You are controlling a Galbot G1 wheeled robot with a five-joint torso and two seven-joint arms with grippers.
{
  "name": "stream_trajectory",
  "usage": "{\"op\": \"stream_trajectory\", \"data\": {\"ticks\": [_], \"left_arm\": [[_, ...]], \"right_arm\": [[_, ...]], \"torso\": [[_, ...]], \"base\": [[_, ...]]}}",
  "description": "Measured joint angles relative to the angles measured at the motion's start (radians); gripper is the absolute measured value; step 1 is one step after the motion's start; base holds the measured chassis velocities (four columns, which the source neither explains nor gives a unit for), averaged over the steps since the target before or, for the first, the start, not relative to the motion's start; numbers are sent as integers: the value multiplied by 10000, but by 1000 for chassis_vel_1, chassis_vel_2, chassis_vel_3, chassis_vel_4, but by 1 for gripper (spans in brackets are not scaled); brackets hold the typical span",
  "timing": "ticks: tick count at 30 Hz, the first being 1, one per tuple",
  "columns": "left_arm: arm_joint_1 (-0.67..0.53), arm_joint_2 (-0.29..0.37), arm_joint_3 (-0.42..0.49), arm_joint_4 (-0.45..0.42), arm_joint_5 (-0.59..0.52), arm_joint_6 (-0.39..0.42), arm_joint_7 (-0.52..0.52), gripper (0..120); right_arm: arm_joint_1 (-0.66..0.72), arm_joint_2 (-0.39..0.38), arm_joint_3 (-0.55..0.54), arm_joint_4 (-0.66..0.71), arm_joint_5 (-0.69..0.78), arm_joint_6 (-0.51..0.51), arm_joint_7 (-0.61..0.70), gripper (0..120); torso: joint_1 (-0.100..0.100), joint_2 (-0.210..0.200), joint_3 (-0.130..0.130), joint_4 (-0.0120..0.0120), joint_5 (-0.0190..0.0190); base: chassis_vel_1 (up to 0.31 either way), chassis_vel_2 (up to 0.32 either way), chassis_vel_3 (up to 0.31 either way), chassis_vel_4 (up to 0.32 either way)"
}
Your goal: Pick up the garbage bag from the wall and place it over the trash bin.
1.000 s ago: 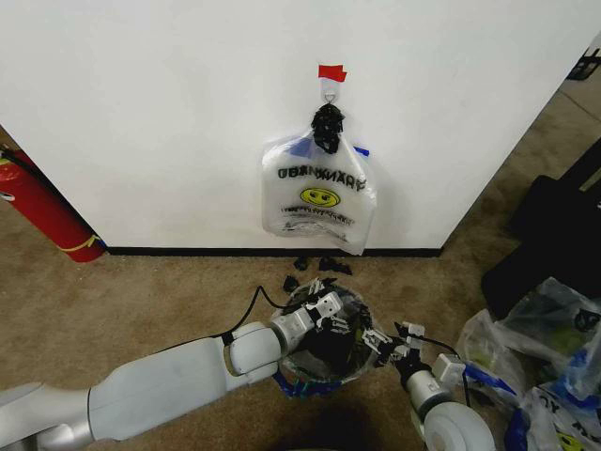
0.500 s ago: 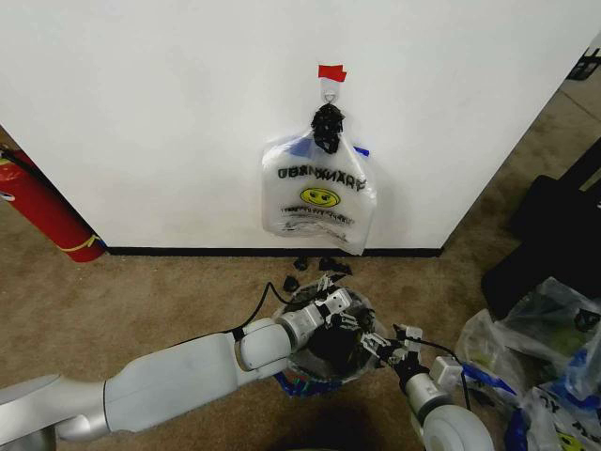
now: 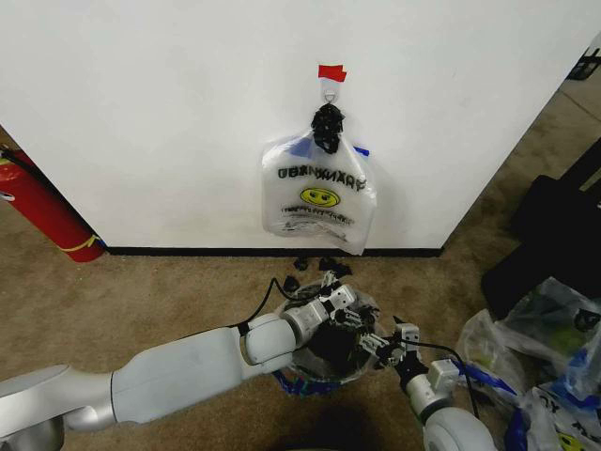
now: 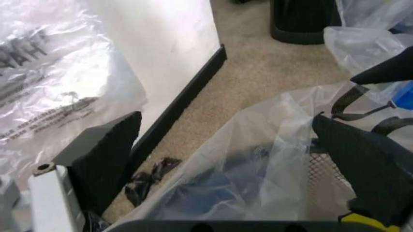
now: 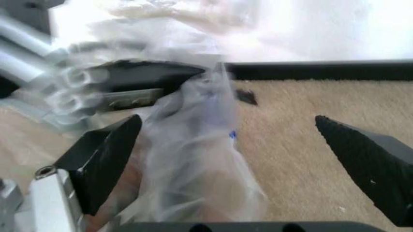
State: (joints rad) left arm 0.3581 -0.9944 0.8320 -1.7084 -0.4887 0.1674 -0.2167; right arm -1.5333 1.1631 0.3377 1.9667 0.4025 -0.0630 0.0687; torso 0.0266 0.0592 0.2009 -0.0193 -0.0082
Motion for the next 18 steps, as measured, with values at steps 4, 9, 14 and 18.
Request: {"op": "stream_trajectory", "data": {"ticks": [4, 9, 14, 18], "left_arm": [[49, 213, -115, -401, -328, 141, -92, 100], [141, 717, -316, -1095, -1194, 520, -248, 100], [325, 1109, -592, -1561, -1415, 641, -240, 100], [772, 1312, -1310, -1846, -1492, 665, -373, 100]], "right_arm": [[-110, -26, 24, 90, -63, 142, -127, 100], [-250, -61, 110, 290, 136, 161, -163, 100], [-346, -78, 139, 428, 245, 156, -162, 100], [-487, -77, 175, 607, 228, 129, -148, 100]], "torso": [[0, 0, 0, 0, 2], [0, 0, 0, 1, 2], [0, -1, 0, 1, 2], [0, 0, -1, 0, 2]], "base": [[0, 0, 0, 0], [0, 0, 0, 0], [0, 0, 0, 0], [0, 0, 0, 0]]}}
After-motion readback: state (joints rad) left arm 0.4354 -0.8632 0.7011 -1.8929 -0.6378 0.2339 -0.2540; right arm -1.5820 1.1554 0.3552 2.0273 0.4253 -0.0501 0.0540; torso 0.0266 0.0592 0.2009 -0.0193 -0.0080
